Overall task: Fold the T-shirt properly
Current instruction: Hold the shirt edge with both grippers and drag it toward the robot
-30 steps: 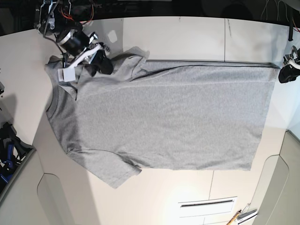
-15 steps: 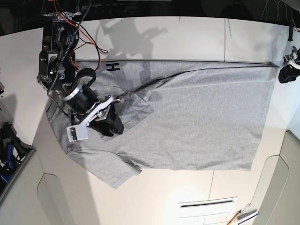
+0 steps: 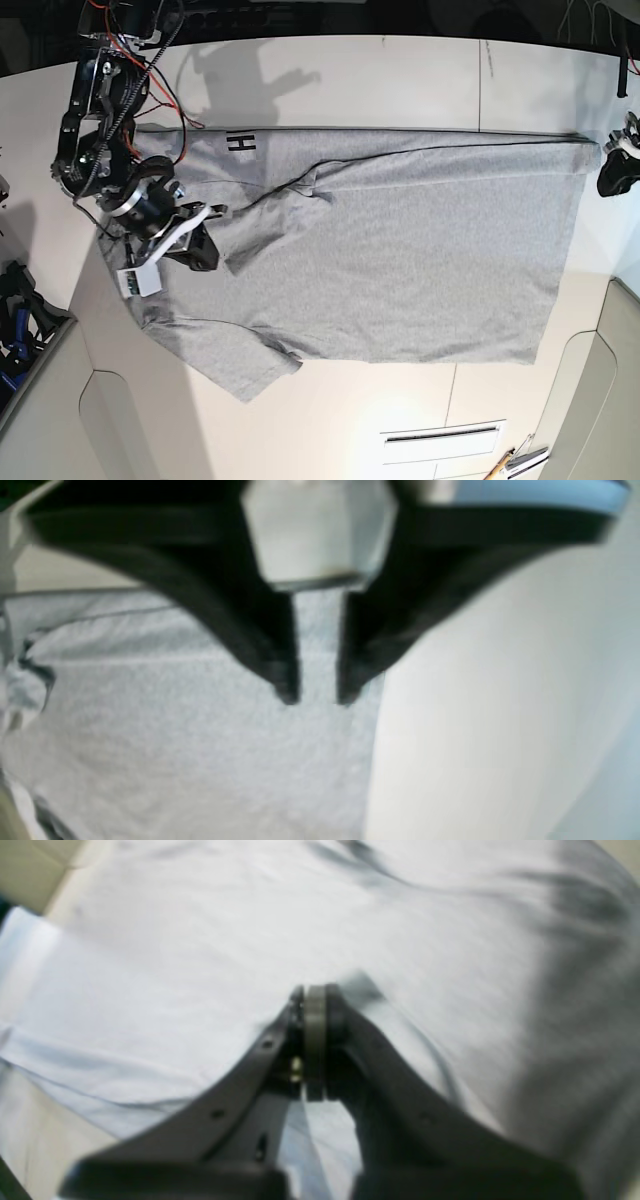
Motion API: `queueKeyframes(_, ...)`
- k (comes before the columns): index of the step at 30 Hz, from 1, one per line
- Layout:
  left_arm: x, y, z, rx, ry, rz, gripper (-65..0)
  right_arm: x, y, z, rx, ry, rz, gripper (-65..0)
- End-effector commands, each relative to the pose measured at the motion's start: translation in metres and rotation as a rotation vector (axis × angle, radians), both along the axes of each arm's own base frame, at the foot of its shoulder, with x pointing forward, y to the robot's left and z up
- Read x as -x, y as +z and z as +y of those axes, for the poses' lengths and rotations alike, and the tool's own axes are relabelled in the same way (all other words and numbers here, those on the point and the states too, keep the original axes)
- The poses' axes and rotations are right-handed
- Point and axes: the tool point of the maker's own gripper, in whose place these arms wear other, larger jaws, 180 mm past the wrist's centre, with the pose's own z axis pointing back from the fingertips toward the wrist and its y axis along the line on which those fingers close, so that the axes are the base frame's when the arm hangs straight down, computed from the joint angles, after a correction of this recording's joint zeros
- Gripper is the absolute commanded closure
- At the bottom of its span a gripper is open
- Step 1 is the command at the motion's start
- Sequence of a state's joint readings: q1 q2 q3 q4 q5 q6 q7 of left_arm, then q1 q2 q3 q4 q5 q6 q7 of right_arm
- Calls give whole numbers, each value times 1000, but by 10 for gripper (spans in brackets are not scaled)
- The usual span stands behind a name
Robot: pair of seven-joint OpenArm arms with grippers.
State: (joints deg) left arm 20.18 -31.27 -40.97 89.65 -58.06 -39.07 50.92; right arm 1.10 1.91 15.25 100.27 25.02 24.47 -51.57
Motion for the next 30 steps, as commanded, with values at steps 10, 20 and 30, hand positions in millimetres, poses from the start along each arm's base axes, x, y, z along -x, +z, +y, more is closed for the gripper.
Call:
queueKeyframes(10, -11, -46, -47, -186, -195, 94, 0, 36, -24, -87, 128, -174, 52, 0)
queueKeyframes(20, 19, -99, -33, -321, -144, 347, 0, 99, -96, -100, 163, -181, 285, 0)
queueKeyframes(30, 73, -124, -34, -294, -166, 527, 0, 156, -113, -121, 220, -135, 439, 0)
